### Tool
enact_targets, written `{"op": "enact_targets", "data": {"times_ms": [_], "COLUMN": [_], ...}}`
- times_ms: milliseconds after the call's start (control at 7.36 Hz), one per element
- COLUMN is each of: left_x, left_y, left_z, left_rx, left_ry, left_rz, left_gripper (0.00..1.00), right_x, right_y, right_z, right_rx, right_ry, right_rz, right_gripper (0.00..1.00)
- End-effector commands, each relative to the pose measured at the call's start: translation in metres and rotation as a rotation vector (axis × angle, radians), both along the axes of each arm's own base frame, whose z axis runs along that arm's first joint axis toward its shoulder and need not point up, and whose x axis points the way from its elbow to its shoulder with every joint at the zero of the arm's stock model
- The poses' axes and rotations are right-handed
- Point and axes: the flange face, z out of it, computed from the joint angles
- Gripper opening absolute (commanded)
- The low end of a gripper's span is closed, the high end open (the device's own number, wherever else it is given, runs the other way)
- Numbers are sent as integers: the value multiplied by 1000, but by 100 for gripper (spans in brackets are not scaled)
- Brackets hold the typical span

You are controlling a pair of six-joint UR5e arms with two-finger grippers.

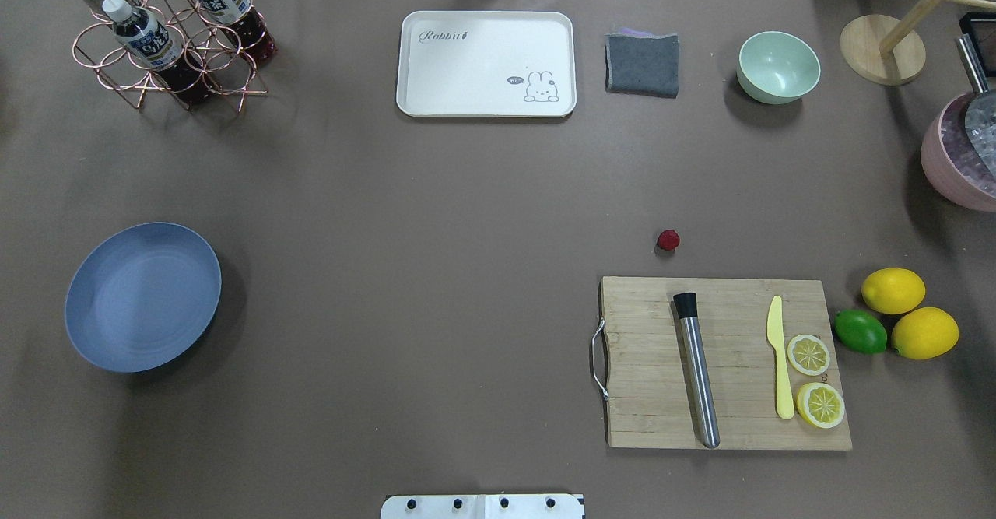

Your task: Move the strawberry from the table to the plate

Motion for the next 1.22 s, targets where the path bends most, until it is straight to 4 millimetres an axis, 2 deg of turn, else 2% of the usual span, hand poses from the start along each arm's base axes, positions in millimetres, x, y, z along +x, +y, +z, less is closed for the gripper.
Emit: {"op": "enact_targets", "data": {"times_ms": [0, 407, 679, 815, 951, 1086], "left_x": [7, 7, 65, 94, 138, 161], "left_y": [3, 6, 2, -5, -9, -18], "left_z": [0, 2, -24, -31, -33, -22], "left_rx": [-7, -29, -107, -124, -126, -117], "left_ry": [-2, 3, 42, 36, -3, -7], "left_rz": [12, 2, -5, -9, 2, 2], "left_gripper": [98, 98, 97, 97, 97, 93], "right_x": [0, -1, -4, -13, -24, -25], "right_y": [2, 1, 0, -1, -6, -7], "right_z": [1, 1, 1, 1, -4, -11], "right_rx": [-3, -2, -5, -7, -32, -48], "right_ry": [2, 3, 0, 1, -10, -16], "right_rz": [1, -2, -7, -27, -15, 11], "right_gripper": [100, 100, 100, 100, 100, 100]}}
